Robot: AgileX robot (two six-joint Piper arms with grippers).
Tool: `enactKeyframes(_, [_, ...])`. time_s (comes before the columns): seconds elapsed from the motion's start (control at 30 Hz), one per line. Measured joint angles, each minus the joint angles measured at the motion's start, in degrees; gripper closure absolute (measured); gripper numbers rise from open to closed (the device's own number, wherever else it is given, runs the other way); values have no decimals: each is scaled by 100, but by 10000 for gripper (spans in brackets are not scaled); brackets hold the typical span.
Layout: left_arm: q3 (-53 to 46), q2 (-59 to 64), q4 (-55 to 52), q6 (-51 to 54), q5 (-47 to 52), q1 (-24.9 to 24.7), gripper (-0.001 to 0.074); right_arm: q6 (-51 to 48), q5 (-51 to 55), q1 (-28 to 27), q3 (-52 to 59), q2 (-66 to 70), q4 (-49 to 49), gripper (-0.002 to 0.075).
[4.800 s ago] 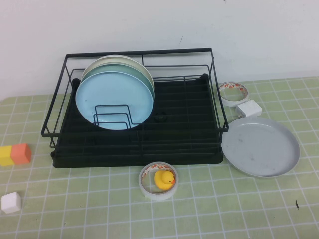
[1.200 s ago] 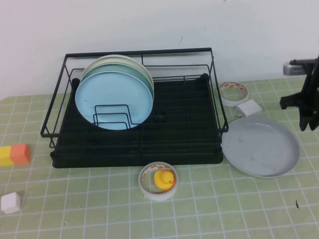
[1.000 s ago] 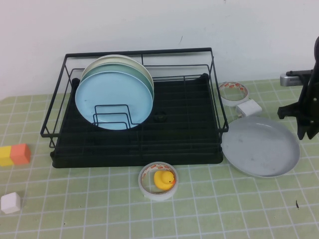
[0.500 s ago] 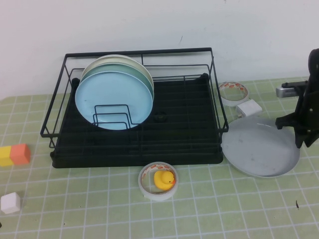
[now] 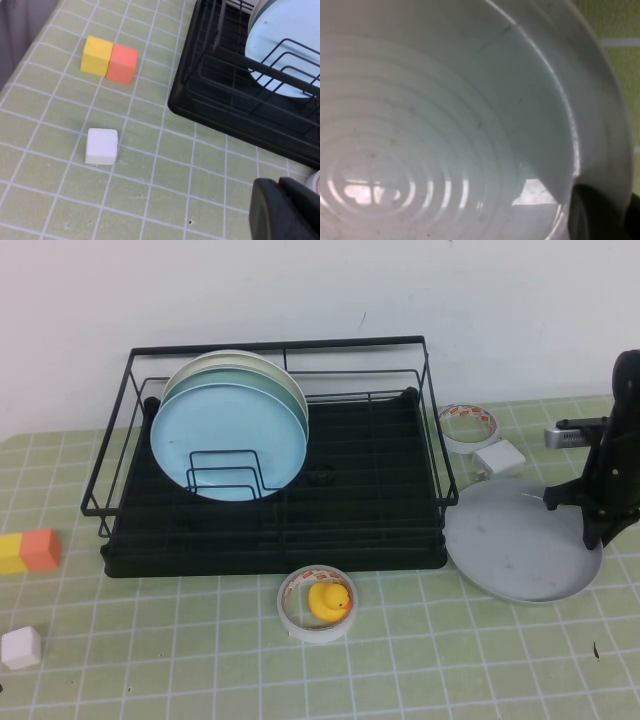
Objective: Place plate on rack
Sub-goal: Pick up the plate from the table
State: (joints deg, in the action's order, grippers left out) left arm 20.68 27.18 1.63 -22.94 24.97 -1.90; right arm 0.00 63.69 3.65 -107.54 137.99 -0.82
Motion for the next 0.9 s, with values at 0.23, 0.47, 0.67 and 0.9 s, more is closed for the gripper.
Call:
enactKeyframes(0.23, [0, 0, 129, 0, 0, 0, 737, 32, 47, -9, -22, -152, 0, 698])
enactKeyframes(0.47, [0, 0, 1070, 0, 56, 0, 737, 133, 205, -68, -10, -1105, -430, 716])
enactKeyframes(0.67, [0, 0, 2423, 10, 64, 0, 737, 322, 328, -222, -10, -2034, -817, 717])
enactKeyframes(0.9, [0, 0, 5598, 1853, 384, 0, 737, 0, 286, -224, -10, -3223, 275, 717])
